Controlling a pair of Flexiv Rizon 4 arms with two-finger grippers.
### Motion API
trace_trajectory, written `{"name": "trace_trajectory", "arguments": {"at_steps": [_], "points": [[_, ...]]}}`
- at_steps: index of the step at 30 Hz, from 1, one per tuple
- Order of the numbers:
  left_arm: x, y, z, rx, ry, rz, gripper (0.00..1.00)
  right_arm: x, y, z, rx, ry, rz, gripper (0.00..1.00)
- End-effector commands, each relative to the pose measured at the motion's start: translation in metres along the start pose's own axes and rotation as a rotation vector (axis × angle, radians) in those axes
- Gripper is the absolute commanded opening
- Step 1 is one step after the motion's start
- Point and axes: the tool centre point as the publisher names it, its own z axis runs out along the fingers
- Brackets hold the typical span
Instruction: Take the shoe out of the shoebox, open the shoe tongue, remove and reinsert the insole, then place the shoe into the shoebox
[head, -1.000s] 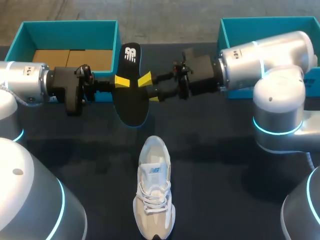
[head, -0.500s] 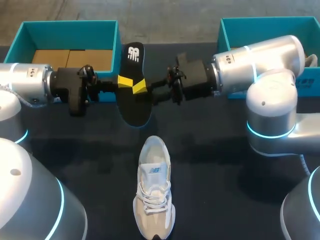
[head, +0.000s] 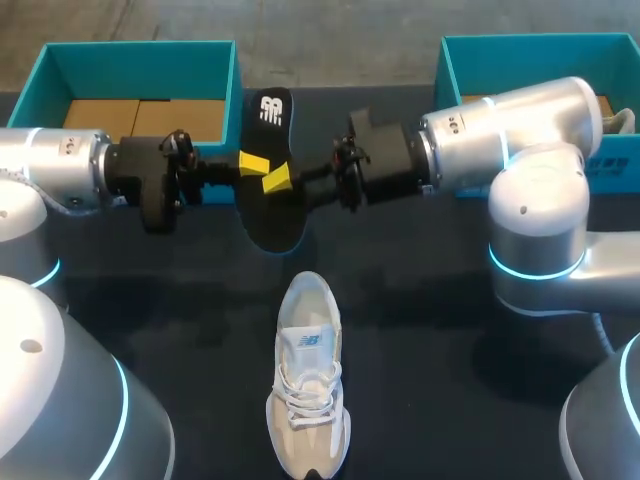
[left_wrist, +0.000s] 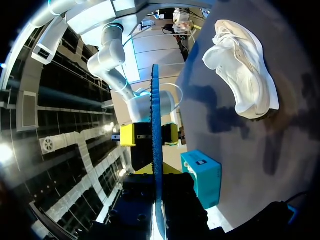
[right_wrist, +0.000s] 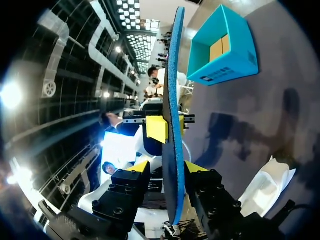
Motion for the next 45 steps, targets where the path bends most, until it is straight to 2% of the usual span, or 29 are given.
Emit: {"name": "trace_trajectory", "arguments": {"at_steps": [1, 12, 20, 22, 24, 30, 33, 35, 38, 45], "points": [[0.001, -0.001, 0.001, 0.0, -0.003, -0.004, 0.0, -0.001, -0.002, 0.003, -0.005, 0.0, -0.001, 0.39], [0.001, -0.002, 0.0, 0.006, 0.0, -0.002, 0.0, -0.006, 0.002, 0.003, -0.024, 0.006, 0.006, 0.38], [0.002, -0.001, -0.001, 0.005, 0.001, 0.0, 0.0, -0.009, 0.004, 0.004, -0.035, 0.01, 0.008, 0.32], [0.002, -0.001, -0.001, 0.006, 0.002, -0.001, 0.0, -0.01, 0.004, 0.004, -0.036, 0.01, 0.009, 0.24], [0.003, -0.001, -0.001, 0.006, 0.002, -0.002, 0.0, -0.011, 0.004, 0.003, -0.038, 0.01, 0.011, 0.21], [0.003, 0.0, -0.001, 0.007, -0.001, -0.003, 0.0, -0.013, 0.004, -0.001, -0.059, 0.008, 0.015, 0.28], [0.003, 0.001, -0.001, 0.006, -0.001, -0.001, 0.0, -0.013, 0.005, -0.002, -0.062, 0.007, 0.015, 0.27], [0.004, 0.002, -0.001, 0.004, 0.0, -0.001, 0.0, -0.012, 0.006, -0.002, -0.063, 0.006, 0.014, 0.22], [0.004, 0.002, 0.0, 0.002, 0.002, -0.002, 0.0, -0.013, 0.007, -0.001, -0.061, 0.007, 0.013, 0.0], [0.007, 0.003, 0.002, -0.004, 0.012, -0.008, 0.0, -0.014, 0.008, 0.002, -0.056, 0.014, 0.01, 0.0]]}}
